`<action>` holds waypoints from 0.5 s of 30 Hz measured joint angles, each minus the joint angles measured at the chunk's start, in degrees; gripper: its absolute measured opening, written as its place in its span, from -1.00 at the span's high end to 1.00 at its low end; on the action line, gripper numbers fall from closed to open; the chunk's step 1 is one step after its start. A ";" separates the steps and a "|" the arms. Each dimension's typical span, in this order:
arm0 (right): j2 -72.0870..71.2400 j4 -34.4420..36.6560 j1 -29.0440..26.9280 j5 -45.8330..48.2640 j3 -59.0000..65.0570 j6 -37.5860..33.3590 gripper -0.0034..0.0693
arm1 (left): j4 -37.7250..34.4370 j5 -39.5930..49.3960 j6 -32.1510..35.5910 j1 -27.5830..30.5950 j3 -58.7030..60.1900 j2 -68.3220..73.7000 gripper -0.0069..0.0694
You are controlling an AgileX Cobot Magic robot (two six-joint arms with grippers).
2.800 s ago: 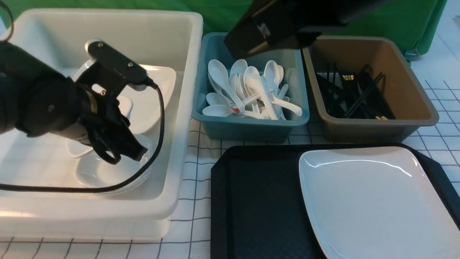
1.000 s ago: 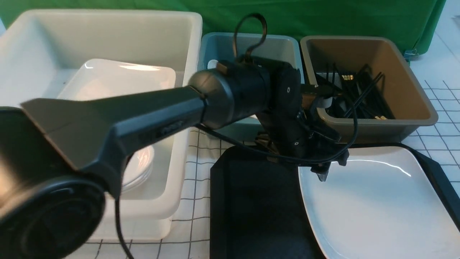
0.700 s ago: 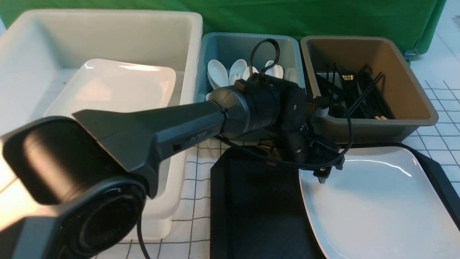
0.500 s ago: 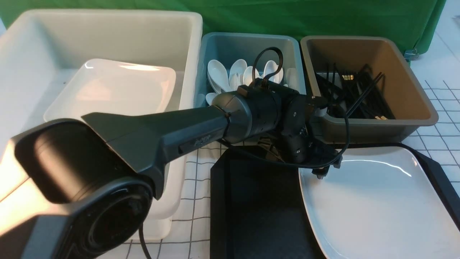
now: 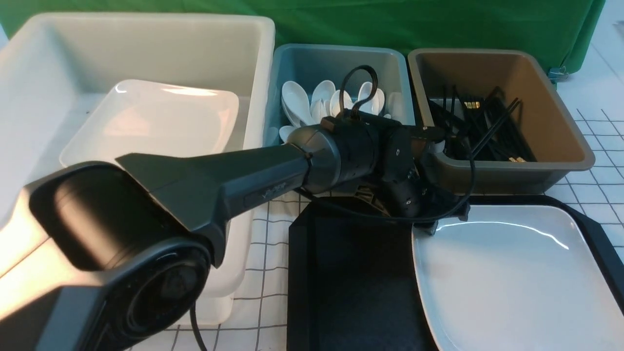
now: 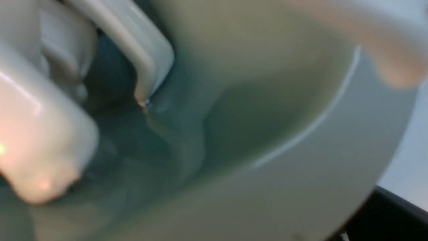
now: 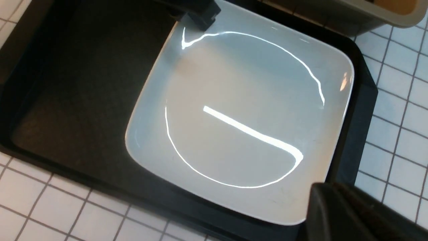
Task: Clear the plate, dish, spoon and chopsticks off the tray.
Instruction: Use the left arm to grab a plate from the dinner plate, then use the left arm to put the plate into the large storage box on the left
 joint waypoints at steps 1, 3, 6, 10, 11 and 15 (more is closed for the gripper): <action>0.00 0.00 0.00 0.00 0.00 -0.05 0.88 | -0.29 0.56 0.24 0.00 0.00 -0.14 0.38; 0.00 0.00 0.00 -0.13 0.00 -0.05 0.88 | -0.54 1.62 1.11 0.00 0.00 -0.69 0.38; 0.00 0.00 0.00 -0.75 -0.06 -0.05 0.88 | -0.01 4.08 2.54 -0.06 0.00 -2.83 0.44; 0.00 0.82 0.00 -1.01 -2.51 -0.05 0.87 | 0.48 6.61 5.68 -0.06 0.00 -8.96 0.64; 0.00 0.93 0.00 -1.01 -2.72 -0.05 0.87 | 0.48 6.69 5.90 -0.06 0.00 -8.96 0.65; 0.00 5.36 0.00 -1.05 -7.77 -0.10 0.87 | 1.79 8.47 8.74 -0.06 0.00 -15.23 0.74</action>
